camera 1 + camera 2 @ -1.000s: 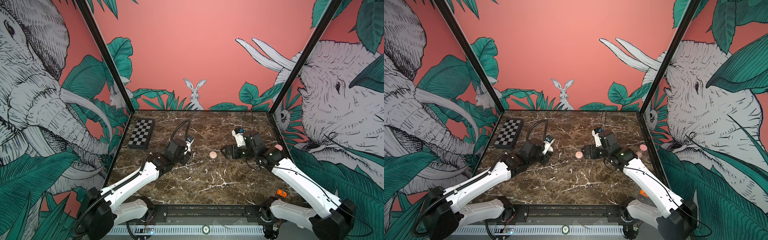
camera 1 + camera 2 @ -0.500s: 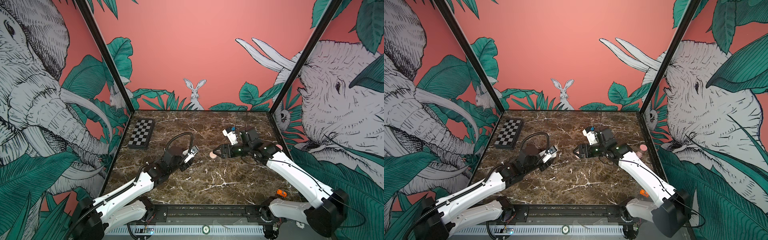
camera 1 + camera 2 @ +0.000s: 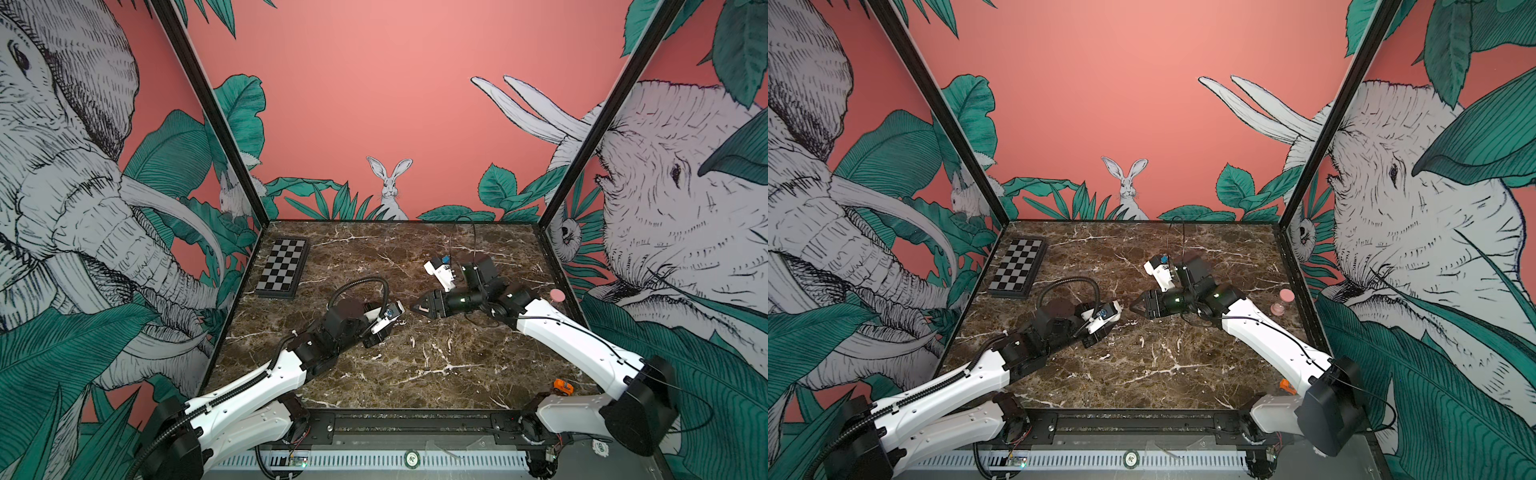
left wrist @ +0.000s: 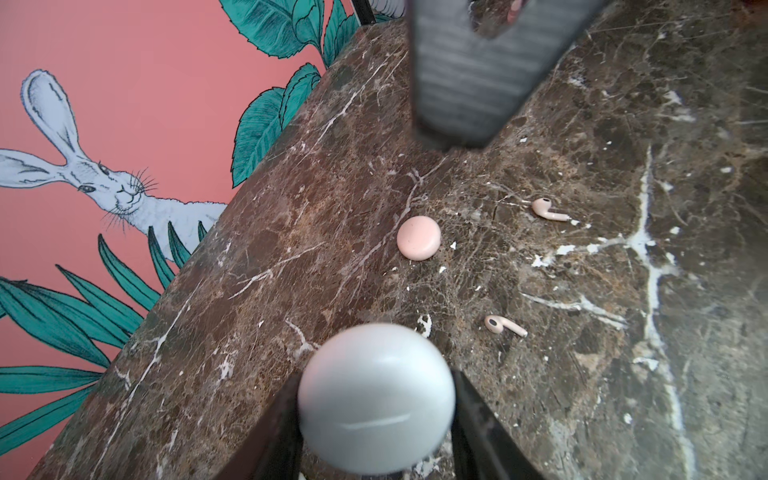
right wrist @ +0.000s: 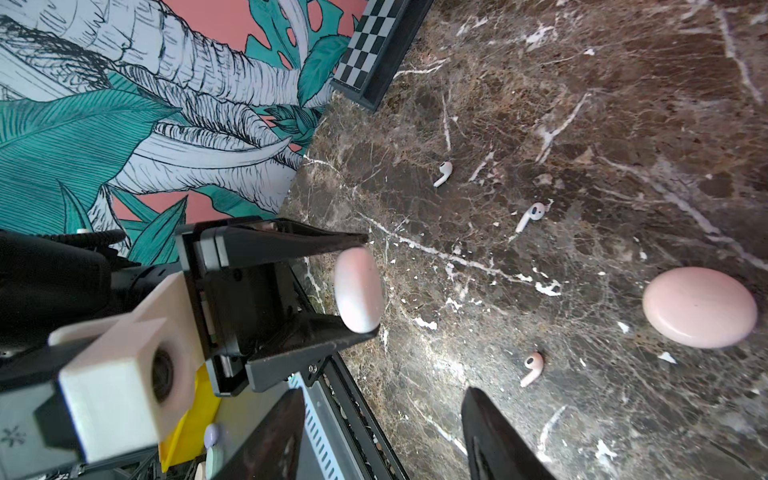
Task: Insert the wireless bluetooth earbuds into the charging case
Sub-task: 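Lift the white case with the left gripper while the right gripper approaches it, then close the right gripper on the white case held by the left gripper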
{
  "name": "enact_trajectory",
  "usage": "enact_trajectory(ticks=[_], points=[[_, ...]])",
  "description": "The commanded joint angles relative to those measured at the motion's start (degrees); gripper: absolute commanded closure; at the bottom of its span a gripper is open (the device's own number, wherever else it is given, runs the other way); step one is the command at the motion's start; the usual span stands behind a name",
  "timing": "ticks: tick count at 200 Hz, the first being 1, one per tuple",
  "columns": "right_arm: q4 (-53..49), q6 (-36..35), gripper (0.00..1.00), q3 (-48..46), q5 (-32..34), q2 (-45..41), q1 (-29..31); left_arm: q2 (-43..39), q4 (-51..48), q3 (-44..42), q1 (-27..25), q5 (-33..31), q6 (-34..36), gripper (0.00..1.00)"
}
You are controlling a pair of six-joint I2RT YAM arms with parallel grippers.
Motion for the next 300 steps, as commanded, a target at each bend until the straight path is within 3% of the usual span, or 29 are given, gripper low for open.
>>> enact_trajectory(ticks=[1, 99, 300], points=[[3.3, 0.2, 0.42, 0.9, -0.9, 1.3, 1.1, -0.4, 2.3, -1.1, -0.6, 0.7, 2.0, 1.0], [4.5, 0.5, 0.49, 1.7, 1.2, 4.6, 5.5, 1.7, -0.3, 0.3, -1.5, 2.7, 2.8, 1.0], [6.2, 1.2, 0.63, 2.2, 2.6, 9.1, 8.1, 2.1, -1.5, 0.9, -2.2, 3.9, 3.0, 1.0]])
